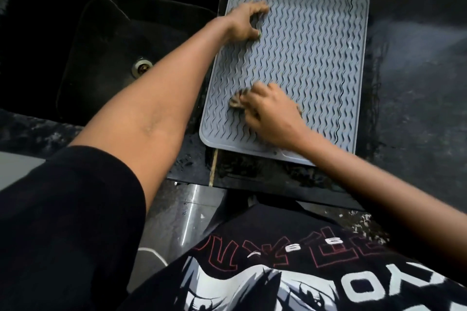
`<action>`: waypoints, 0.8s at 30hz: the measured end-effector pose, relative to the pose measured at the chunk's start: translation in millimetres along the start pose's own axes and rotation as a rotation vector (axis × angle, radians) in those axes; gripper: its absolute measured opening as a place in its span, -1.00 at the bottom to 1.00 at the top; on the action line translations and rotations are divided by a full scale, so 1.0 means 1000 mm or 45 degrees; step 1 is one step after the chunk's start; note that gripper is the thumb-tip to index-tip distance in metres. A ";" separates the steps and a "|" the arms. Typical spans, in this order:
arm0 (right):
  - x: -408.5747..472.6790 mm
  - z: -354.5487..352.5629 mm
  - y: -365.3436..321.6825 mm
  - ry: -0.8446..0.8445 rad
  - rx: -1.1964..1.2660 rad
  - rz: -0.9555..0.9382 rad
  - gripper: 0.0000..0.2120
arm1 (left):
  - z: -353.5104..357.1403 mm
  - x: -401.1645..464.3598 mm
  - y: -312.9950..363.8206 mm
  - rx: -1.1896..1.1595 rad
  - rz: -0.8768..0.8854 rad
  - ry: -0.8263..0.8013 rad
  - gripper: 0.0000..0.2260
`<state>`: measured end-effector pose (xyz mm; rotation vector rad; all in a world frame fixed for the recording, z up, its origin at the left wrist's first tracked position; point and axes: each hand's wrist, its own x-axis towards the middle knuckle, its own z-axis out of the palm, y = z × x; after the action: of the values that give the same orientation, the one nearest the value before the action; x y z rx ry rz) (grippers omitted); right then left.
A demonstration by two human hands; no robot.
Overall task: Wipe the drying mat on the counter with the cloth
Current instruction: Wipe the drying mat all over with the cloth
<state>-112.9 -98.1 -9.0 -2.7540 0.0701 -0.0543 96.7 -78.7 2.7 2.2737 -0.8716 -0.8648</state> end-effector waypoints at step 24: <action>-0.022 -0.057 0.064 0.313 0.314 0.639 -0.66 | 0.000 0.001 0.003 0.051 -0.013 -0.058 -0.42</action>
<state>-140.5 -177.1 18.9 -2.3940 0.7604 -0.2457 95.5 -81.5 4.6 2.3031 -0.9056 -0.9145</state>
